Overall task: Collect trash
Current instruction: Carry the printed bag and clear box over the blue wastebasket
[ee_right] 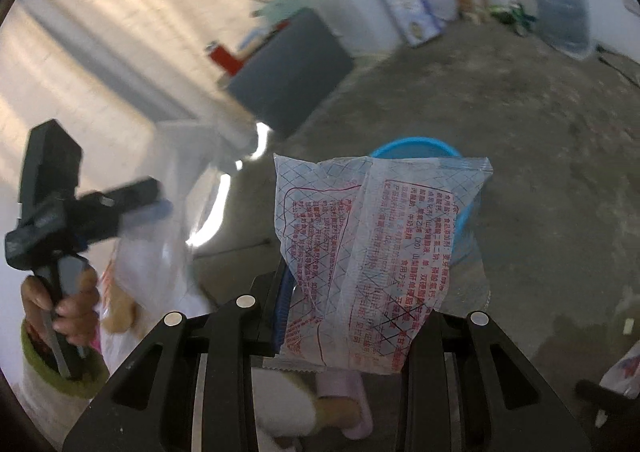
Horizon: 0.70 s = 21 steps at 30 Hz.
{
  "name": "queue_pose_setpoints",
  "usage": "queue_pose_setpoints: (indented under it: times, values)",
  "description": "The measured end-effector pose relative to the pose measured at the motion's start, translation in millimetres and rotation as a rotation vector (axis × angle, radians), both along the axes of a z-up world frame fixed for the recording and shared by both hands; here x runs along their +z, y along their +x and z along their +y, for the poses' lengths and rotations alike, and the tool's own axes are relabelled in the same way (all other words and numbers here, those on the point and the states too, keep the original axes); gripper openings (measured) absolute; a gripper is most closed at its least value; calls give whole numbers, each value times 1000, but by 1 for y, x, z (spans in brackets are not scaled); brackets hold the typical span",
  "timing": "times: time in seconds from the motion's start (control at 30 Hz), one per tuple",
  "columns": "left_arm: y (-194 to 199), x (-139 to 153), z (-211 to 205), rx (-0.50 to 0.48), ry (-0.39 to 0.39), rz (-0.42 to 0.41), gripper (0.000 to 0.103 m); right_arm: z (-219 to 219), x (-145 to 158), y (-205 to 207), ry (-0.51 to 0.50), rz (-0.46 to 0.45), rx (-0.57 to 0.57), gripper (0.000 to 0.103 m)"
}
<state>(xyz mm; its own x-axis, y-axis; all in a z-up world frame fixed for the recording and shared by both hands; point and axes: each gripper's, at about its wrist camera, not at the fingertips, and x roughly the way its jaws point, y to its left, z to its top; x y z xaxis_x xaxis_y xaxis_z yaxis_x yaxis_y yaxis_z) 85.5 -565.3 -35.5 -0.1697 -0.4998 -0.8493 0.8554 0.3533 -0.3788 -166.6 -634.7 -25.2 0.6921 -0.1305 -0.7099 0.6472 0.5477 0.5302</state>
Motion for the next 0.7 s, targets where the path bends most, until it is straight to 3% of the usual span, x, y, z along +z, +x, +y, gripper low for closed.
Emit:
queue_pose_setpoints:
  times: [0.23, 0.43, 0.53, 0.7]
  values:
    - [10, -100, -98, 92, 210, 79, 85, -48, -37, 21, 85, 11, -54, 30]
    - [33, -162, -140, 200, 319, 116, 87, -95, -82, 64, 207, 33, -62, 30]
    - [48, -178, -145, 261, 315, 174, 89, -109, -94, 76, 228, 57, -72, 31]
    - [62, -177, -140, 315, 257, 209, 95, -123, -113, 99, 229, 120, -55, 34]
